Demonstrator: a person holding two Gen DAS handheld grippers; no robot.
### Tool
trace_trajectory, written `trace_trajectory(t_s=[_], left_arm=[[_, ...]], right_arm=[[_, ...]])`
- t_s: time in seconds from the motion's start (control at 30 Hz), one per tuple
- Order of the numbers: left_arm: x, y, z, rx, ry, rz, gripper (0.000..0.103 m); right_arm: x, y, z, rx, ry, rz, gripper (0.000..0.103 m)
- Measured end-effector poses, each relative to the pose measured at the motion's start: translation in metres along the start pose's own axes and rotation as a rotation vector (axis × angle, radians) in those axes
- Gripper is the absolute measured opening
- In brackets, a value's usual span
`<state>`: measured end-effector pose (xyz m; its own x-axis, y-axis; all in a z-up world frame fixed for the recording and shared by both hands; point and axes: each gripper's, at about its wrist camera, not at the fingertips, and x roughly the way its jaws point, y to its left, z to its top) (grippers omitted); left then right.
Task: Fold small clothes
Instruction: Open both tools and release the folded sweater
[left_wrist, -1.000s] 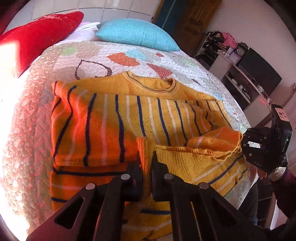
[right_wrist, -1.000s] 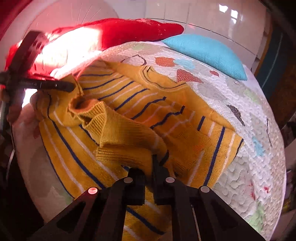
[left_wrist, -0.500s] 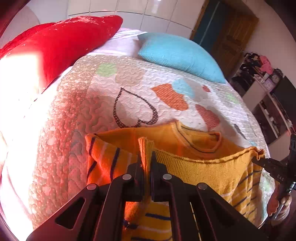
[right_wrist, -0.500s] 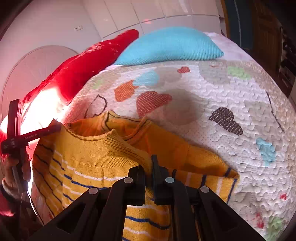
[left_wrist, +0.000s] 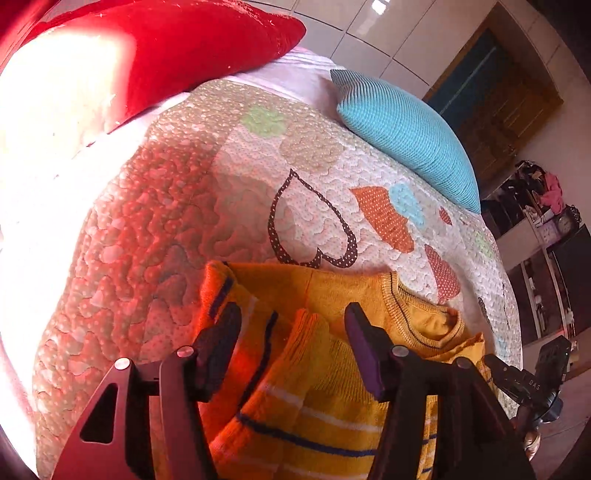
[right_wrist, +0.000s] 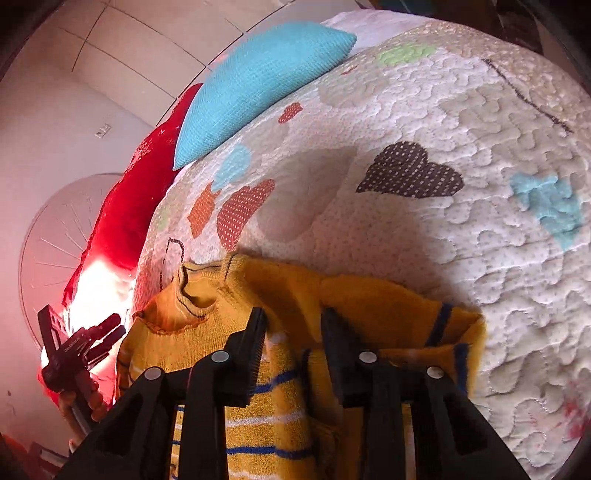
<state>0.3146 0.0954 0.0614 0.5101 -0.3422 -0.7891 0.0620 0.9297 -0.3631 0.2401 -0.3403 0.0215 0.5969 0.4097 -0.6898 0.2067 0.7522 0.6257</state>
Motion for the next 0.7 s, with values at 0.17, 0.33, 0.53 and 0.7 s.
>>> trace_trajectory(t_s=[0.17, 0.33, 0.53, 0.7], left_arm=[[-0.051, 0.0, -0.021, 0.05, -0.05, 0.044, 0.067], [-0.088, -0.003, -0.07, 0.105, -0.062, 0.051, 0.077], [-0.099, -0.001, -0.124, 0.127, -0.046, 0.13, 0.077], [-0.086, 0.023, -0.132, 0.036, -0.058, 0.172, 0.077]], right_arm=[[-0.038, 0.006, -0.018, -0.093, -0.032, -0.046, 0.044], [-0.04, 0.016, -0.063, -0.218, 0.04, -0.108, 0.044], [-0.049, -0.009, -0.087, -0.208, 0.017, -0.223, 0.018], [-0.075, -0.008, -0.087, -0.232, -0.047, -0.36, 0.025]])
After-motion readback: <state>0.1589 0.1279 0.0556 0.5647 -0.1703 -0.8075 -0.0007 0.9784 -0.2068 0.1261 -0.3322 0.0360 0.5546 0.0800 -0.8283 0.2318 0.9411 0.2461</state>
